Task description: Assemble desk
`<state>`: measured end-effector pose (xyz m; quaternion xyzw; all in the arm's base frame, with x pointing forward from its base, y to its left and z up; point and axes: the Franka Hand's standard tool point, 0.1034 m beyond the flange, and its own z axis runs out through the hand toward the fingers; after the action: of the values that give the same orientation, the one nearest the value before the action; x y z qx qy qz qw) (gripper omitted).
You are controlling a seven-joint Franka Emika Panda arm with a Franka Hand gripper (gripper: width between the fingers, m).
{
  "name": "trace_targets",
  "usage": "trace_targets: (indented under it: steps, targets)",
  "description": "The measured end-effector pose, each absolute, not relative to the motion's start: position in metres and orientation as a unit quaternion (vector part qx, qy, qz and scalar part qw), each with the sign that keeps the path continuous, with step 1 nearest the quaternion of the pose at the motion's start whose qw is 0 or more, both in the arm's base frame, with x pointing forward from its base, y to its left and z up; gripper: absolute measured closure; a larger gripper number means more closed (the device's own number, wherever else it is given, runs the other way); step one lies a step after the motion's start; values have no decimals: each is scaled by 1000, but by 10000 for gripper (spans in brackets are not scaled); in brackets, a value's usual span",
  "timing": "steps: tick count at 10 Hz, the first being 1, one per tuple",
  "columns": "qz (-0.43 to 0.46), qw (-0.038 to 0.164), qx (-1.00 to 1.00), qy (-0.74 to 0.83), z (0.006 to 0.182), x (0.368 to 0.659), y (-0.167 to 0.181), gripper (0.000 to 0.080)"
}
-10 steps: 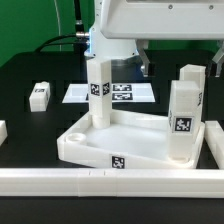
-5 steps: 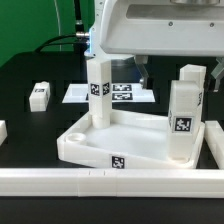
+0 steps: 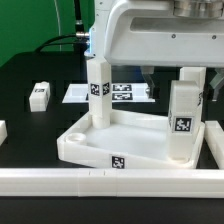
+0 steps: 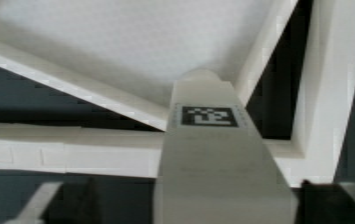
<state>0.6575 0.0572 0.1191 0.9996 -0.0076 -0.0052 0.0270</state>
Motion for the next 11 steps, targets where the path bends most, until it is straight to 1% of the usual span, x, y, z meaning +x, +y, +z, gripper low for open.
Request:
trace_targets:
  steps: [1,5,7,8,11]
  targets:
    - [-5,27,1000,-8,119,657,57,511]
    - [-5,26,999,-39,119,657,57,511]
    - [-2,26,994,-104,119,658,58,511]
    - [-1,21,984,-177,119,657,59,511]
    - [9,16,948,-318,118,659,60,511]
